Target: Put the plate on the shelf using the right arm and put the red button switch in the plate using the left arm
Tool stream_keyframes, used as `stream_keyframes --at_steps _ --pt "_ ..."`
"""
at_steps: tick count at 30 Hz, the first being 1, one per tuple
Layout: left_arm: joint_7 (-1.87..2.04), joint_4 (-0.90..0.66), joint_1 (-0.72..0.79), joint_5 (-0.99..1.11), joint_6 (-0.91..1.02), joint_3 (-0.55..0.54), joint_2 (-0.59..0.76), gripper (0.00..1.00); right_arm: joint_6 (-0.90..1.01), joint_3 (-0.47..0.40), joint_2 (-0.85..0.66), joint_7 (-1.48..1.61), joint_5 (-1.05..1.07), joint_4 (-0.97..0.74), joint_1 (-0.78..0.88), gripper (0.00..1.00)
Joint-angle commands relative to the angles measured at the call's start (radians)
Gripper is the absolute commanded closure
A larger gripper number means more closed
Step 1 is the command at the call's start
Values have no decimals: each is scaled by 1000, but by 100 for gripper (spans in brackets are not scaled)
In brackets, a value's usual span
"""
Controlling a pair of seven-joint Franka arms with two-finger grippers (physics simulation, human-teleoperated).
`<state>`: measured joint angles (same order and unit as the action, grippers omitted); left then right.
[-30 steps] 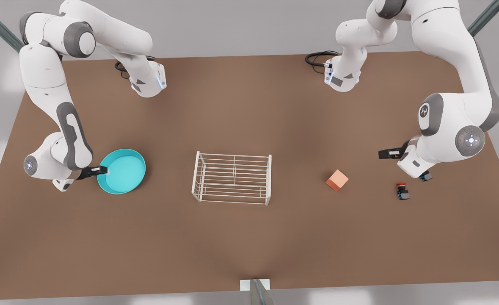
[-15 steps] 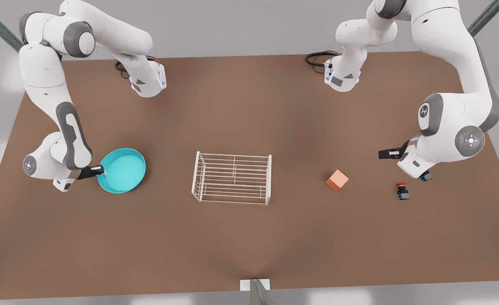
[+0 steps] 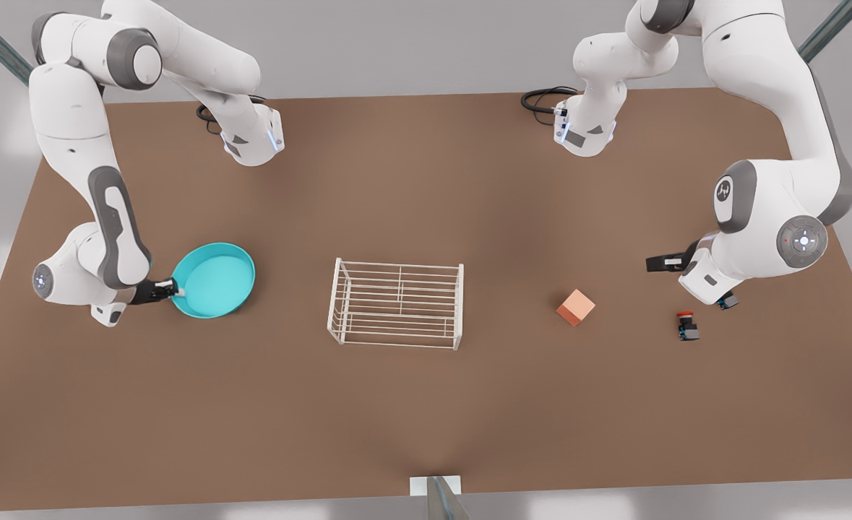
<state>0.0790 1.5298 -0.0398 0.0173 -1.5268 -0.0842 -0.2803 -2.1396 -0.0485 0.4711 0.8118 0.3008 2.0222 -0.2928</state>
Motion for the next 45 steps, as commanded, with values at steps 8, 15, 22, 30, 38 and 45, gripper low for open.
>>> stream_keyframes --at_steps 8,15,22,30,38,45 --pt "1 0 -3 1 0 0 1 0 198 113 -65 14 73 -114 11 77" --pt "1 1 -3 1 0 0 0 0 342 282 -95 -247 73 -299 14 77" --pt "1 3 -3 0 0 0 0 0 429 292 -81 -517 64 -505 204 77" --pt "1 3 -5 1 0 0 0 0 434 285 9 -827 -25 -605 342 77" --pt "1 3 -5 0 0 0 0 0 408 236 109 -1014 -20 -652 471 76" --pt "1 3 -5 0 0 0 0 0 346 236 161 -1105 0 -658 527 76"
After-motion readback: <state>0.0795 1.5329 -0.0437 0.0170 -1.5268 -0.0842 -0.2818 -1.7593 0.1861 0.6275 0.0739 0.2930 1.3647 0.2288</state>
